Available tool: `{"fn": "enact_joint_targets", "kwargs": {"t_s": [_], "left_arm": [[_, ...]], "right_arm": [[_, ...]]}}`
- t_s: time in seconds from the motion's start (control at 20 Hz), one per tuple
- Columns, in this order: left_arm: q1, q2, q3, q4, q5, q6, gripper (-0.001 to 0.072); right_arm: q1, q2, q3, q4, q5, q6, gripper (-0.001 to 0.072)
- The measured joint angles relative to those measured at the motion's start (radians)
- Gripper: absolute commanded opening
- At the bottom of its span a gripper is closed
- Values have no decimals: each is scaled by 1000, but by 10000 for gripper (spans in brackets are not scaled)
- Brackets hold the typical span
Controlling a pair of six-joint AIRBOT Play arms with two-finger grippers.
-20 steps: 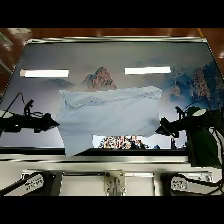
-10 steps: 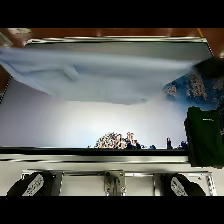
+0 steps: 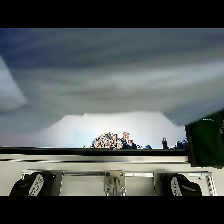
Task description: Fold the shirts.
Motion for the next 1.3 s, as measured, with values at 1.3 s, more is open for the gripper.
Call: {"fn": "enact_joint_targets", "kwargs": {"t_s": [1.3], "left_arm": [[-218,-604,-856,-61,472,147,35]], "right_arm": [[277,-809,-573,19,-586,121,71]]}}
